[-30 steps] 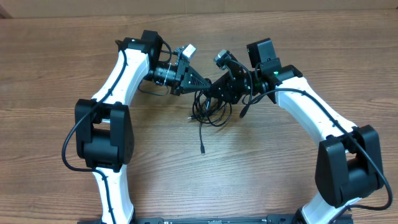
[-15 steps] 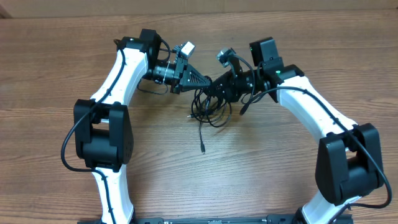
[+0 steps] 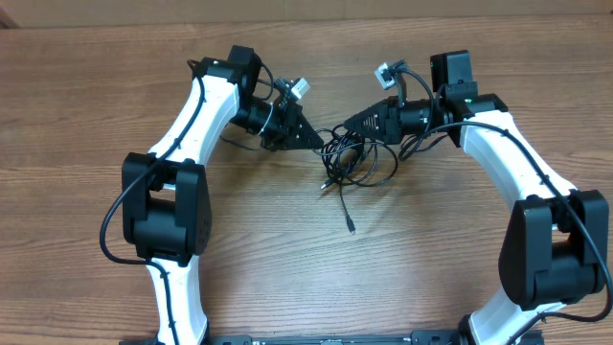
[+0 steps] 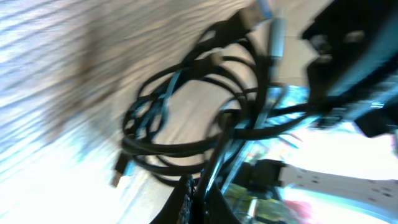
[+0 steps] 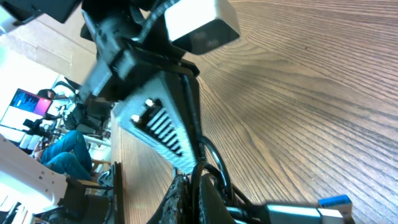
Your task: Untangle cables
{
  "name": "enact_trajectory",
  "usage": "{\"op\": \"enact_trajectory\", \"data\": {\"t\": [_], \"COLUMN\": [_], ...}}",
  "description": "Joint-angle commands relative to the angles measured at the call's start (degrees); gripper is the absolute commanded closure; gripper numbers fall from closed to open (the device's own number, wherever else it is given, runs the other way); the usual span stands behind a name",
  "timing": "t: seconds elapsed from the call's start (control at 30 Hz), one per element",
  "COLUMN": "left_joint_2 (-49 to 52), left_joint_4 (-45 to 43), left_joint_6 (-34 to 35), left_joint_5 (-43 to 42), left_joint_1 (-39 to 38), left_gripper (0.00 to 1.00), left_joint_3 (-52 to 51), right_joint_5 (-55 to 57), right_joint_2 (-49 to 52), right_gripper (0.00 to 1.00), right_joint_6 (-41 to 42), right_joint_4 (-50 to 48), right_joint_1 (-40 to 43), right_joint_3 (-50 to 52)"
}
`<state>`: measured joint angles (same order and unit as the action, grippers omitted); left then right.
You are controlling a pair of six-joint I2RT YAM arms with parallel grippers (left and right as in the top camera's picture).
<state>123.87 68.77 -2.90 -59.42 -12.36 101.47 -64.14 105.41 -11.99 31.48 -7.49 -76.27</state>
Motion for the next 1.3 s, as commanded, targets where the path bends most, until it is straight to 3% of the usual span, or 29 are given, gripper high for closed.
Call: {"op": "enact_trajectory", "data": {"t": [0.0, 0.43, 0.63, 0.93, 1.07, 1.13, 1.27], "left_joint_2": [-0.5, -0.4, -0.4, -0.4, -0.6, -1.0, -1.5], "left_joint_4": [0.2, -4.6, -9.7, -13.0, -10.9, -8.1, -2.8], "left_joint_6": [0.2, 2.6, 6.1, 6.1, 6.1, 5.4, 5.4], "left_joint_5": [10.9, 25.5, 29.6, 26.3, 23.5, 23.8, 27.7], "left_joint_1": [0.3, 0.3, 0.3, 0.2, 0.8, 1.3, 1.4], "left_gripper": [0.96, 0.96, 0.96, 0.94, 0.81, 0.78, 0.62], "left_joint_3": [0.8, -5.5, -10.2, -12.1, -10.6, -8.4, -3.8], "right_joint_5": [-2.8, -2.8, -2.6, 6.4, 10.9, 13.3, 16.8], "right_joint_2": [-0.7, -0.7, -0.7, -0.7, -0.7, -0.7, -0.7], "right_gripper": [0.96, 0.96, 0.96, 0.95, 0.9, 0.9, 0.88], "right_joint_6": [1.7, 18.0, 18.2, 15.7, 10.8, 8.9, 8.7], "right_joint_4": [-0.8, -12.5, -12.4, -4.4, 0.9, 3.3, 6.5], "right_joint_1": [0.9, 4.4, 7.6, 7.1, 6.7, 6.5, 6.3], "right_joint_3": [-0.8, -0.8, -0.8, -0.8, -0.8, -0.8, -0.8]}}
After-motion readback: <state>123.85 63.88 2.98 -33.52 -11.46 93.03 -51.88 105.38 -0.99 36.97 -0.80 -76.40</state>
